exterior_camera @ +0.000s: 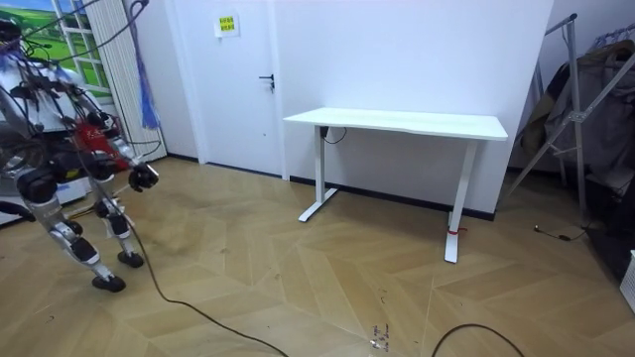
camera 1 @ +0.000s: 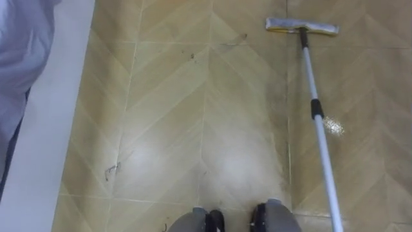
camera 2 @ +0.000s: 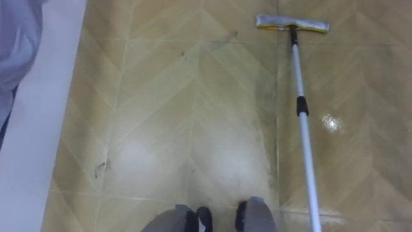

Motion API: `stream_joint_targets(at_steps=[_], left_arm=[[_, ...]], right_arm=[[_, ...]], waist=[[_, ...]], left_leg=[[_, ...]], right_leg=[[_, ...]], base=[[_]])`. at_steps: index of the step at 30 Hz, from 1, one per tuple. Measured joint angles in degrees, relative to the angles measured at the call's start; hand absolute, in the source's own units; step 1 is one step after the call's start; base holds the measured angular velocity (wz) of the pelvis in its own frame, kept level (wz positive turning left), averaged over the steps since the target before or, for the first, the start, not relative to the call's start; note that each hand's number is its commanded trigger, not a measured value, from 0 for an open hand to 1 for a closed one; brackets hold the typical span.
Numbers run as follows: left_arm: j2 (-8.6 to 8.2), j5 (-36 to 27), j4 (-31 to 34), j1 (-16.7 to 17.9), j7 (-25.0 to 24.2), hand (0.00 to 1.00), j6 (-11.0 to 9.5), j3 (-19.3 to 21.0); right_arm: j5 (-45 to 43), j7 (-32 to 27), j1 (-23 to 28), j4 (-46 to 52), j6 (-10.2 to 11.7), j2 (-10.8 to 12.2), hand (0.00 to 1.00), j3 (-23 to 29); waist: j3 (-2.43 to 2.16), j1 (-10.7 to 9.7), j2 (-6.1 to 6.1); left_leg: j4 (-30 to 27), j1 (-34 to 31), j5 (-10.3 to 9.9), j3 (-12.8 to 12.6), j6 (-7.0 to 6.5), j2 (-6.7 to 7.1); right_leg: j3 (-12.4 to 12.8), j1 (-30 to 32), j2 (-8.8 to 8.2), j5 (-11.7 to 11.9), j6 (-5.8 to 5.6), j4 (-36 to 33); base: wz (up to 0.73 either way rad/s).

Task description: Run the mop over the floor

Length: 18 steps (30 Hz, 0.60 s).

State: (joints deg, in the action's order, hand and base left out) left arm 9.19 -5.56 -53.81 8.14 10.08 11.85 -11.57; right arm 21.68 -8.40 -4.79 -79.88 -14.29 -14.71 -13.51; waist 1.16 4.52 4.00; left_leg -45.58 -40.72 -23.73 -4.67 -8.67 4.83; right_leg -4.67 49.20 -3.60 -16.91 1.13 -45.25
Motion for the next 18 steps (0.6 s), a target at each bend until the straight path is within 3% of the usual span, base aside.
stream_joint_targets(at_steps=[2,3,4,5,7,8,9,12,14,18], left_arm=[[0.06,0.0,-0.4,0.1,0.2,0.0,0.4,0.2],[0.15,-0.2,-0.6,0.0,0.6,0.0,0.5,0.1],[0.27,-0.4,-0.6,0.0,0.7,0.0,0.7,0.0],[0.62,-0.8,-0.8,-0.2,0.8,0.0,0.7,0.1],[0.82,-1.6,-0.9,-0.9,1.3,0.0,0.7,0.1],[0.8,-1.6,-0.8,-1.2,1.7,0.0,0.5,0.1],[0.81,-1.6,-1.0,-1.1,1.8,0.0,0.4,0.1],[0.82,-1.1,-1.2,-1.0,1.8,0.0,0.8,0.1],[0.56,-1.1,-1.6,-1.0,1.7,0.0,1.1,0.1],[0.53,0.3,-3.3,-1.3,1.0,0.0,1.5,1.0]], right_arm=[[0.2,-0.6,-3.1,-0.1,-1.6,-0.4,1.0,1.4],[0.7,-0.7,-5.5,-0.1,-2.0,-1.0,1.0,1.4],[0.7,-0.7,-7.1,-0.2,-2.2,-1.4,1.0,1.4],[0.9,-0.6,-10.3,-0.2,-2.2,-1.9,1.0,1.4],[2.0,0.7,-14.9,-0.1,-1.6,-3.3,1.0,1.4],[2.5,1.6,-17.3,-0.1,-0.4,-4.2,1.0,1.3],[2.6,2.4,-19.2,-0.1,0.1,-4.8,1.0,1.3],[2.9,4.5,-18.2,-1.2,0.1,-5.1,1.0,1.9],[2.6,5.3,-16.5,-1.4,0.8,-5.4,1.0,1.9],[2.6,6.2,-10.5,-1.5,2.6,-4.4,1.0,0.6]], waist=[[0.15,1.6,-0.3],[0.58,2.5,-1.1],[0.61,2.6,-1.15],[0.61,2.9,-1.99],[0.82,3.2,-2.77],[1.2,3.9,-3.4],[1.02,4.5,-4.06],[0.99,4.6,-4.47],[0.99,4.8,-4.57],[0.98,4.6,-3.45]], left_leg=[[0.5,1.6,-0.5,0.4,0.91,-0.12],[0.4,2.3,-0.8,1.1,1.47,-0.28],[0.3,2.5,-0.9,1.6,1.69,-0.36],[0.1,2.6,-1.1,1.9,1.99,-0.45],[-0.9,2.3,-1.3,1.8,2.56,-1.33],[-1.3,2.4,-1.4,1.7,2.88,-1.89],[-1.2,2.6,-1.2,1.8,3.23,-2.32],[1.4,4.5,-0.7,1.8,4.06,-3.12],[2.7,5.4,-0.2,1.8,4.18,-3.35],[8.1,10.7,1.3,1.9,4.48,-4.27]], right_leg=[[-0.6,-1.9,0.27,2.1,1.26,0.7],[-1.3,-2.8,0.31,1.7,1.86,0.7],[-1.8,-3.2,0.32,1.5,2.14,0.6],[-2.3,-3.3,0.14,0.9,2.71,0.1],[-3.7,-3.6,0.19,0.4,3.47,-0.2],[-4.1,-4.1,0.52,0.3,3.76,-0.1],[-4.9,-4.7,0.67,0.3,4.12,0.5],[-7.1,-7.6,0.71,0.4,4.26,3.1],[-7.3,-8.5,0.95,1.1,4.41,4.7],[-8.2,-14.9,2.19,3.6,4.61,11.2]], base=[[0.05],[0.08],[0.21],[0.28],[0.29],[0.26],[0.26],[0.45],[0.06],[-0.06]])
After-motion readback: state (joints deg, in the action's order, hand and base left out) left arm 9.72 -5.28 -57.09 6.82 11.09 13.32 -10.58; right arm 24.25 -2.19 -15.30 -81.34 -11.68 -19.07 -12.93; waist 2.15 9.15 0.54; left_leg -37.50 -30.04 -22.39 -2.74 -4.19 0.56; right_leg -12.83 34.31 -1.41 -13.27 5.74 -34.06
